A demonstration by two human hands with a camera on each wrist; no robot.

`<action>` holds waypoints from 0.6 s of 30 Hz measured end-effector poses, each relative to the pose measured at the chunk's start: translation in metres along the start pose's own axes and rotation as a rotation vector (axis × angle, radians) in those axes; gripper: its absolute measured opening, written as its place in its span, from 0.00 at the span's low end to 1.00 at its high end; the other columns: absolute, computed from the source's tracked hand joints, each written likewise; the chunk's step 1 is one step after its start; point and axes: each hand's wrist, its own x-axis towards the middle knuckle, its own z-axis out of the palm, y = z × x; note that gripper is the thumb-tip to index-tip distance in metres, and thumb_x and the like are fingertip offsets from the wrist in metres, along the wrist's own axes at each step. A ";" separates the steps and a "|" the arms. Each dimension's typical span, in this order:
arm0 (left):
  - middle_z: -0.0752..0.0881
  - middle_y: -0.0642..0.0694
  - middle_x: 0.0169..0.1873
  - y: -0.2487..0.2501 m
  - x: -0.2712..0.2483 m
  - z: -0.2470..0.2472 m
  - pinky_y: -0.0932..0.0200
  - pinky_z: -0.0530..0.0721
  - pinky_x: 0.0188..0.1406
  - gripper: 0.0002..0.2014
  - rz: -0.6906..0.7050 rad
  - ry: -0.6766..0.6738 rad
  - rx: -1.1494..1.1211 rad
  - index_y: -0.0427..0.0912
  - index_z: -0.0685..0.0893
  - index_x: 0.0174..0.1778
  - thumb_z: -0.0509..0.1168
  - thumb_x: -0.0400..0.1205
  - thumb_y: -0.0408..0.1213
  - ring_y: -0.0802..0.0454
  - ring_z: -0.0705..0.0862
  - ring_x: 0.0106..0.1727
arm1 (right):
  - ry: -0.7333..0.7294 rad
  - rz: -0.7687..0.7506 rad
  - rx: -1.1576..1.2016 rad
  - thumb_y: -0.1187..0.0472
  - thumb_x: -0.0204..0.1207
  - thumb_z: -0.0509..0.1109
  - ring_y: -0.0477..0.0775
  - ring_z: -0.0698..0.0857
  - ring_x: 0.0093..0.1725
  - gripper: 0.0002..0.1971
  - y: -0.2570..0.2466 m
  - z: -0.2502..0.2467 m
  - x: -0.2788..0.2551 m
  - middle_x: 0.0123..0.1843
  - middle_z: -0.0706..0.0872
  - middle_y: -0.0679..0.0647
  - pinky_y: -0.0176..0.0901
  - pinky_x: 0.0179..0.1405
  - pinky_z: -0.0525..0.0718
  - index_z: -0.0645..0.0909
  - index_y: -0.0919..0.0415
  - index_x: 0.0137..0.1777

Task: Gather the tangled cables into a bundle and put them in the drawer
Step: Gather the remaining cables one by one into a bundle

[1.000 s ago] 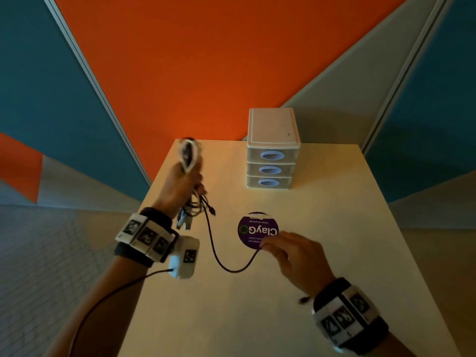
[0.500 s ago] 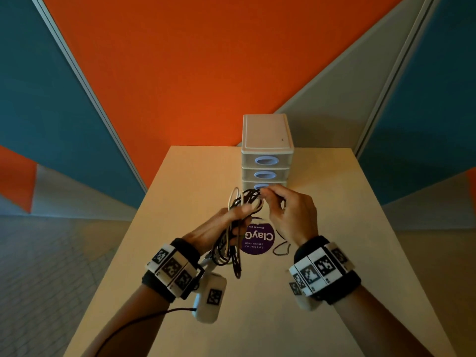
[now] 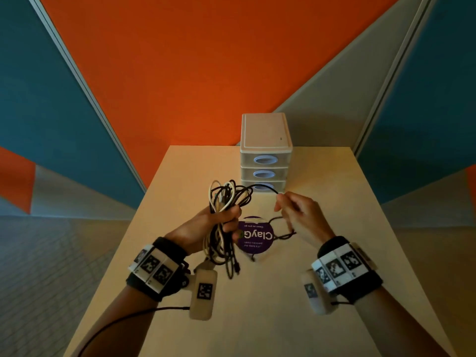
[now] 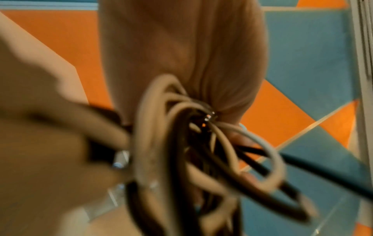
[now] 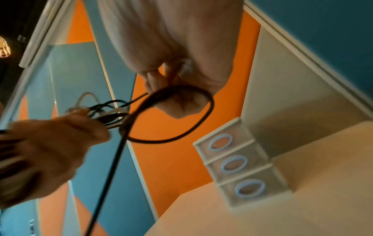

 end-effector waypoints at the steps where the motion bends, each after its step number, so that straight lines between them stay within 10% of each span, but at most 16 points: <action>1: 0.74 0.52 0.20 -0.003 0.004 0.005 0.62 0.82 0.32 0.10 0.018 0.028 0.008 0.39 0.71 0.37 0.59 0.83 0.38 0.53 0.81 0.25 | 0.007 0.047 0.025 0.50 0.81 0.60 0.40 0.72 0.19 0.18 -0.001 0.007 -0.002 0.20 0.75 0.45 0.35 0.26 0.74 0.80 0.59 0.34; 7: 0.72 0.53 0.16 -0.017 0.019 0.038 0.65 0.74 0.24 0.20 0.106 0.338 0.294 0.43 0.74 0.26 0.62 0.80 0.51 0.57 0.71 0.18 | 0.024 0.123 -0.028 0.45 0.80 0.57 0.49 0.81 0.23 0.22 -0.018 0.041 -0.012 0.23 0.82 0.53 0.40 0.27 0.81 0.78 0.55 0.30; 11: 0.78 0.51 0.18 -0.016 0.028 0.042 0.65 0.75 0.22 0.18 0.131 0.538 0.294 0.42 0.79 0.27 0.73 0.73 0.51 0.58 0.74 0.18 | -0.011 -0.062 -0.351 0.48 0.81 0.57 0.56 0.87 0.36 0.18 -0.021 0.051 -0.016 0.37 0.90 0.57 0.52 0.40 0.86 0.85 0.56 0.44; 18: 0.72 0.55 0.14 -0.015 0.026 0.040 0.65 0.72 0.18 0.16 0.198 0.584 0.099 0.43 0.76 0.26 0.68 0.80 0.39 0.60 0.70 0.14 | 0.250 -0.303 -0.603 0.36 0.69 0.63 0.53 0.73 0.68 0.21 -0.018 0.045 -0.018 0.64 0.77 0.52 0.54 0.69 0.65 0.80 0.49 0.54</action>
